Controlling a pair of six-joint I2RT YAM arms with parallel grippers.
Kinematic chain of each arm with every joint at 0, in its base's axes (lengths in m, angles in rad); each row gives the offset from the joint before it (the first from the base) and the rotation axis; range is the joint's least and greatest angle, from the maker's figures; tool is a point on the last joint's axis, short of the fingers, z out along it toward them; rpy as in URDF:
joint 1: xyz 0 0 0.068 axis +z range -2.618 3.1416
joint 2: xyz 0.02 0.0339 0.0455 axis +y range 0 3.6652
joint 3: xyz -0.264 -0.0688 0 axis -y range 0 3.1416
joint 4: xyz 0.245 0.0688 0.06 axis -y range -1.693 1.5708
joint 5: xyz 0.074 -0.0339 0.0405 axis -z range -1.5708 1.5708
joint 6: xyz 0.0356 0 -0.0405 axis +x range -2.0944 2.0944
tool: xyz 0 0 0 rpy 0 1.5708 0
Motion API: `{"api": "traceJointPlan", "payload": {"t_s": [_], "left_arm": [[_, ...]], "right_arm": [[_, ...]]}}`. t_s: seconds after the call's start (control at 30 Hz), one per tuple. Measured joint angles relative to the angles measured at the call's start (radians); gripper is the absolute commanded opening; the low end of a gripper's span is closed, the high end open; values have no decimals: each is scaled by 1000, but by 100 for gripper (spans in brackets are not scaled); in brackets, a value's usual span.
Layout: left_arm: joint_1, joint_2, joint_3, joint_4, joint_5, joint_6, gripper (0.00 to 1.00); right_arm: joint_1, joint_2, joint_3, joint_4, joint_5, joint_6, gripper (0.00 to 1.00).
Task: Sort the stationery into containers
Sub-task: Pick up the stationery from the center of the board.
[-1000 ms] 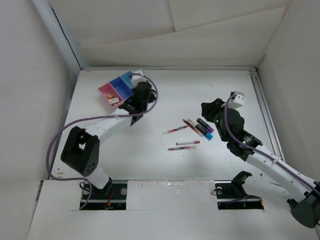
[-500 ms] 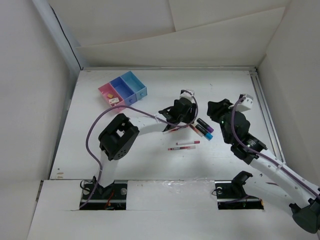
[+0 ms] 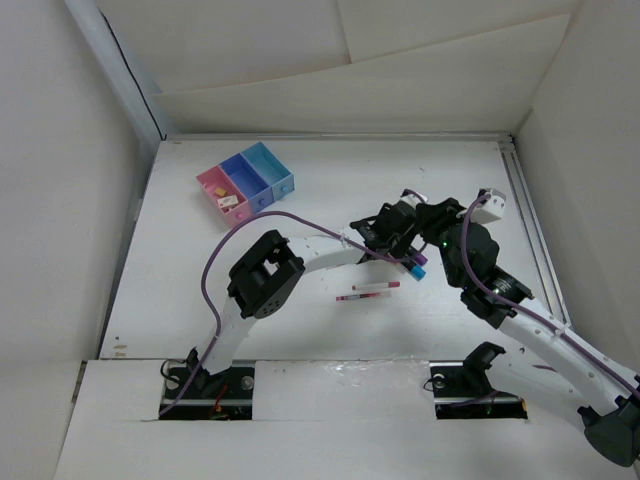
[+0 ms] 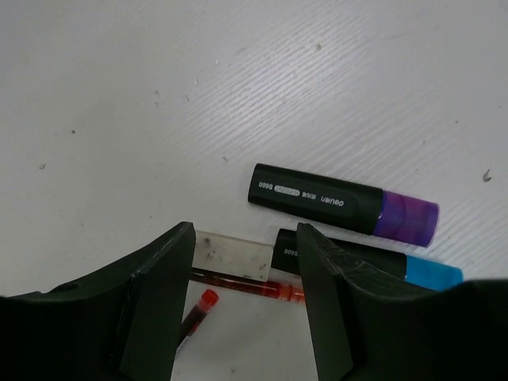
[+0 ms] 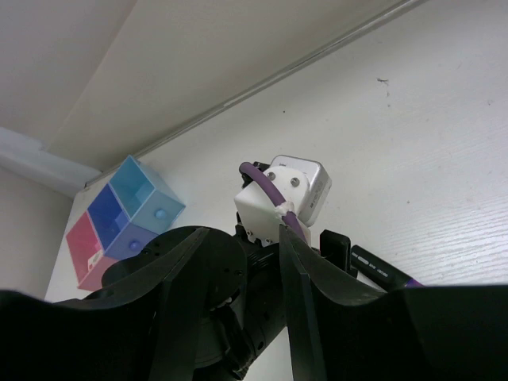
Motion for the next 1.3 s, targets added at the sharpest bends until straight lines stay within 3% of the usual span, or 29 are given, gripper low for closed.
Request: {"api": "traceJointPlan", "payload": {"t_s": [0.53, 1.3], "left_arm": [[4, 3, -76, 2, -59, 26, 51], [9, -23, -125, 49, 8, 53, 57]], "right_arm": [[0, -8, -1, 0, 0, 0, 53], [0, 10, -1, 0, -19, 0, 54]]}}
